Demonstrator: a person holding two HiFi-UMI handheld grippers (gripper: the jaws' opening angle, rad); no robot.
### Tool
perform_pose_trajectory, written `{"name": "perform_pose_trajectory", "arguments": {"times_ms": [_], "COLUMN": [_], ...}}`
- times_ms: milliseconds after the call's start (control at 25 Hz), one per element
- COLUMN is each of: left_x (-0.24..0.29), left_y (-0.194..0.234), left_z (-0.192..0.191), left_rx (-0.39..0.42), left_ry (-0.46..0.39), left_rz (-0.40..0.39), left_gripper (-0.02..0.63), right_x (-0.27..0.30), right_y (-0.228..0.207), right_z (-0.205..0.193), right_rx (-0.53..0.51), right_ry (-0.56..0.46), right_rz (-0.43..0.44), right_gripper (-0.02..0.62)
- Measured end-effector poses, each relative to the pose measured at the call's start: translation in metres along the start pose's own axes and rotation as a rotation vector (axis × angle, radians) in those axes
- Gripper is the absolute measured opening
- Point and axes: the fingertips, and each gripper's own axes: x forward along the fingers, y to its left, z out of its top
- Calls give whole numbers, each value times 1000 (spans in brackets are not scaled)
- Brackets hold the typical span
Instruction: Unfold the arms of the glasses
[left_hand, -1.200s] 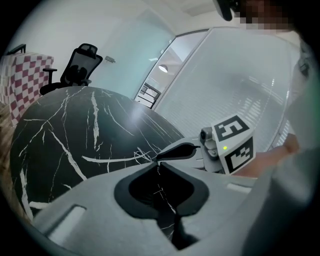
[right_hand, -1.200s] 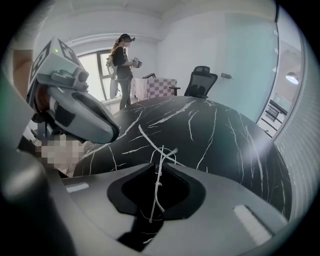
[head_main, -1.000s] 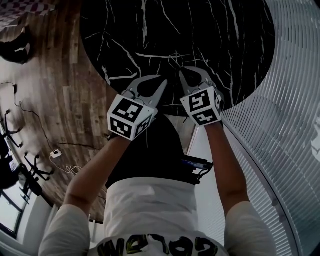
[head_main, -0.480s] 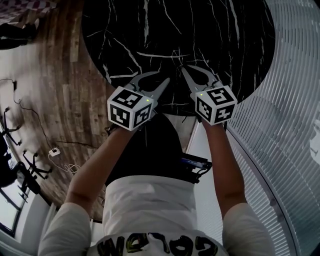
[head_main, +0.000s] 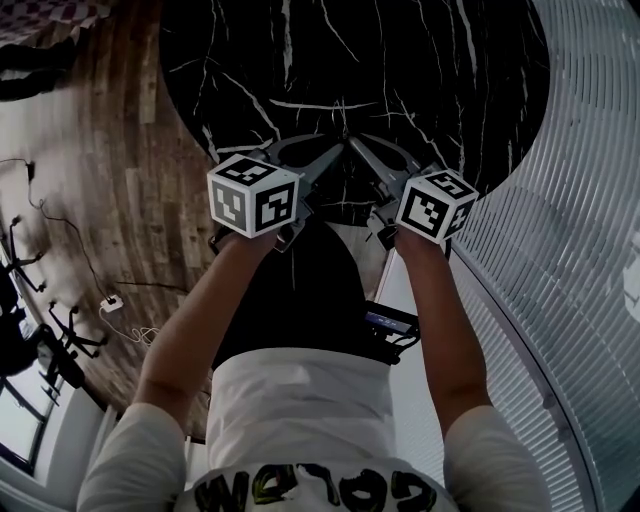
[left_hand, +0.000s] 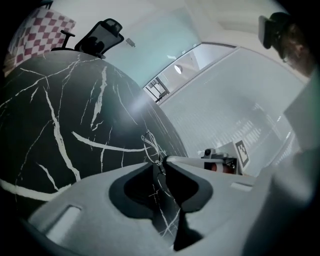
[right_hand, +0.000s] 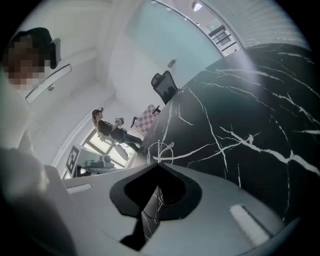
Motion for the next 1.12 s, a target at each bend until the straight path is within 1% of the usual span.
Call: {"name": "perform_pose_trajectory", "arguments": {"times_ms": [120,200,240,280,320,480,560,640,720,760,840,880,920,1000,1040,1080,1120], "left_x": [2,3,4,5,5,4,4,3,2,1,0,-1,-2,-2,-2,-2,-2], "left_y": [-1,-1,0,0,2,6,8,8,8,7,7,7,6,7,8,9,11], "left_z": [2,0,0,-1,0,0,-1,-1,-1,-1,-1,0,1,3,4,5,6], "left_rx": [-36,-48,-48,-49,-52,-68,-50,-13,38,65,112,129,140,140,135,129,125], "left_ry": [0,11,15,18,18,21,36,60,90,104,123,128,130,126,123,120,119], "left_rz": [-25,-28,-23,-17,-12,13,42,78,119,139,172,185,194,204,207,210,213], "left_gripper": [83,81,68,36,25,11,11,9,9,9,11,9,10,10,9,9,11], "right_x": [0,0,-1,-1,0,2,3,3,2,0,-2,-4,-5,-8,-8,-8,-8], "right_y": [0,0,0,0,1,3,4,5,7,9,12,14,15,18,21,24,26], "right_z": [-4,-5,-6,-6,-6,-7,-7,-8,-7,-6,-1,1,2,1,-3,-8,-16], "right_rx": [28,37,41,45,49,49,37,0,-51,-78,-160,-236,-338,-557,-639,-693,-725], "right_ry": [-2,-3,-2,-3,-5,-8,-3,10,27,34,56,78,108,186,225,262,296], "right_rz": [23,30,35,41,47,56,46,23,-2,-14,-47,-77,-116,-188,-202,-204,-201], "right_gripper": [5,3,3,3,5,5,6,9,44,61,67,69,67,66,63,57,57]}}
